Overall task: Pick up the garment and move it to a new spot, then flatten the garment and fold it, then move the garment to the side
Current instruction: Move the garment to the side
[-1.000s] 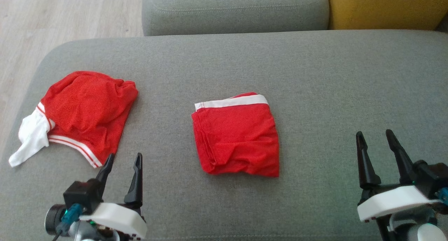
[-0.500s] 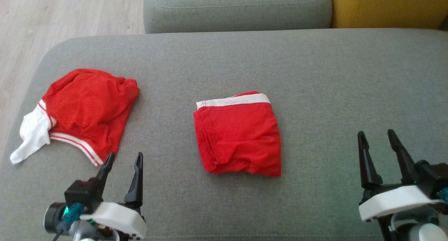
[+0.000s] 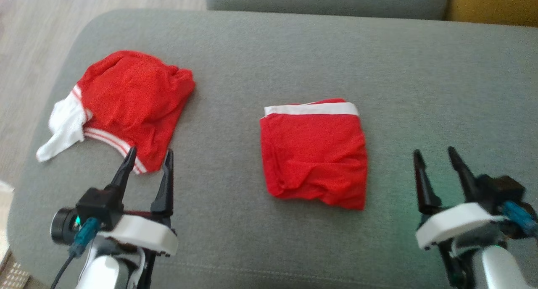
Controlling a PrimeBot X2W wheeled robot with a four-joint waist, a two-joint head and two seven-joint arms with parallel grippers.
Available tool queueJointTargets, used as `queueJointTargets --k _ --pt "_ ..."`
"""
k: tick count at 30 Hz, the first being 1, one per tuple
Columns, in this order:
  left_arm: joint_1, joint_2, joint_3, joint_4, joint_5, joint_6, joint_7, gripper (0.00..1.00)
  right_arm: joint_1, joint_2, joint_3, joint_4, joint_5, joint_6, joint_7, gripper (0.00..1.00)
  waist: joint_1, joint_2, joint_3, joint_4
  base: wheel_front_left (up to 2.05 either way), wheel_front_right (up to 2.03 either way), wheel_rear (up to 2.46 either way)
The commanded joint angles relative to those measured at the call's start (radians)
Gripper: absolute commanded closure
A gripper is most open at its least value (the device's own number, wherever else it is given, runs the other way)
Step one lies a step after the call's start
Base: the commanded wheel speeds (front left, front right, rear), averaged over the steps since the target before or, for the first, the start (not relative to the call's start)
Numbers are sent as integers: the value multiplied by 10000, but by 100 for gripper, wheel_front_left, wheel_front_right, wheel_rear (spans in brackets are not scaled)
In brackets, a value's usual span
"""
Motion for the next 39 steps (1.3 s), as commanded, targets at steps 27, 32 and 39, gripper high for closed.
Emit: queueJointTargets --k 27,32,39 --pt "-1407 3 4 372 42 -102 -776 0 -3106 -58 2321 4563 -157 -7 187 100 0 0 1107 137 0 0 0" --pt "-1425 118 48 144 44 -61 -774 0 -3251 -375 2355 3967 -924 -7 575 100 0 0 1265 -769 0 0 0" --pt "-1622 233 -19 -166 88 -87 -724 0 -3650 -1696 1845 2997 -1460 -7 1326 100 0 0 1648 -1931 0 0 0"
